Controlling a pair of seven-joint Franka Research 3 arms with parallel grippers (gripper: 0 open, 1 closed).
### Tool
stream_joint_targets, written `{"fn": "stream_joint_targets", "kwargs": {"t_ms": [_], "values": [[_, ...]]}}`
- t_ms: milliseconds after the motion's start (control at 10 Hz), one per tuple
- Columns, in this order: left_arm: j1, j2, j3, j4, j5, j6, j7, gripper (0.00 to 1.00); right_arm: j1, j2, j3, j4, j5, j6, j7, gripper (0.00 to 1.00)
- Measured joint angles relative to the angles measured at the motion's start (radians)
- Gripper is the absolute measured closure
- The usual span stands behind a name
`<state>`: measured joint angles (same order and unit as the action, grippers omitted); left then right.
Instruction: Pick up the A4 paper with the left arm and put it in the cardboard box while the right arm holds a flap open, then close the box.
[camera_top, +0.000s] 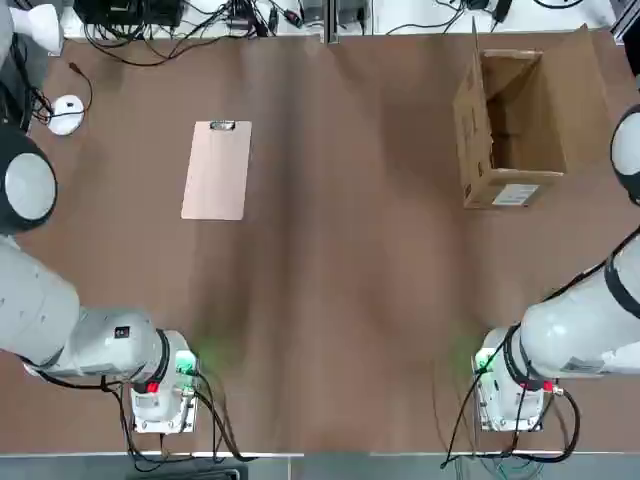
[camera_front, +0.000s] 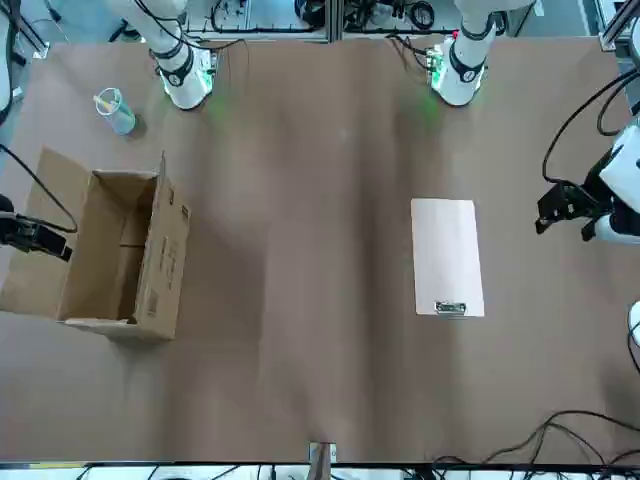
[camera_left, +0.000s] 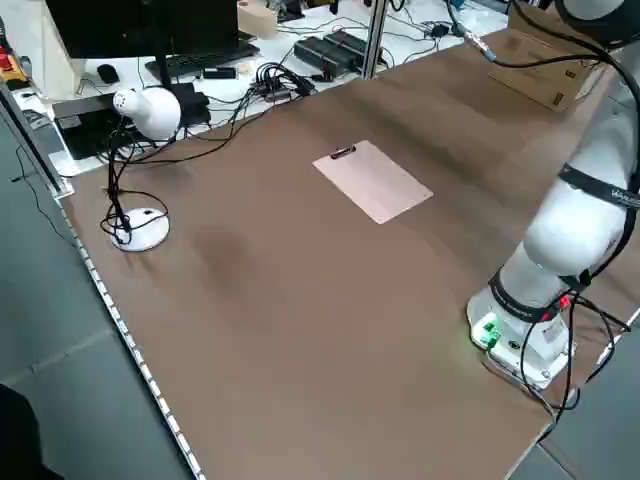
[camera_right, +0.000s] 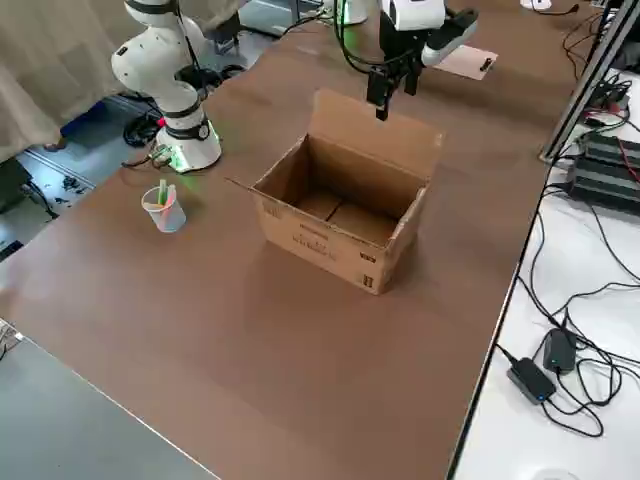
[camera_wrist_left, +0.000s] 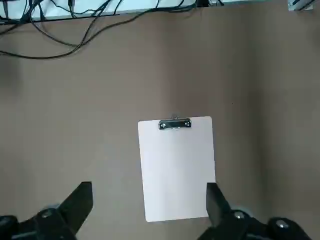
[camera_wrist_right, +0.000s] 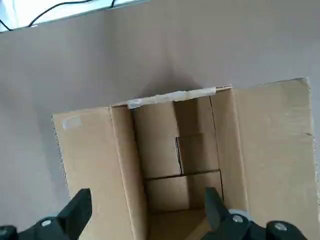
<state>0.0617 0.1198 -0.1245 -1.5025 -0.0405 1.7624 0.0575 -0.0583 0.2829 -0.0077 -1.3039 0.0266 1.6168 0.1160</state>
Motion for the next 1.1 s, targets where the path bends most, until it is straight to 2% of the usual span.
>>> {"fn": "stream_joint_targets", "kwargs": {"t_ms": [300,500,800,1100], "values": [[0.0,0.0,0.0,0.0,0.0,0.0,0.0,0.0,0.0,0.0,0.0,0.0,0.0,0.0,-0.006,0.0],[0.0,0.0,0.0,0.0,0.0,0.0,0.0,0.0,-0.001,0.0,0.0,0.0,0.0,0.0,-0.084,0.0],[0.003,0.03,0.001,-0.003,0.0,-0.004,-0.054,0.0,-0.01,0.002,-0.004,0.0,0.0,0.002,-0.446,0.0],[0.003,0.135,0.0,-0.009,0.0,-0.005,-0.27,0.0,-0.057,0.038,-0.008,-0.001,0.004,0.043,-0.796,0.0]]}}
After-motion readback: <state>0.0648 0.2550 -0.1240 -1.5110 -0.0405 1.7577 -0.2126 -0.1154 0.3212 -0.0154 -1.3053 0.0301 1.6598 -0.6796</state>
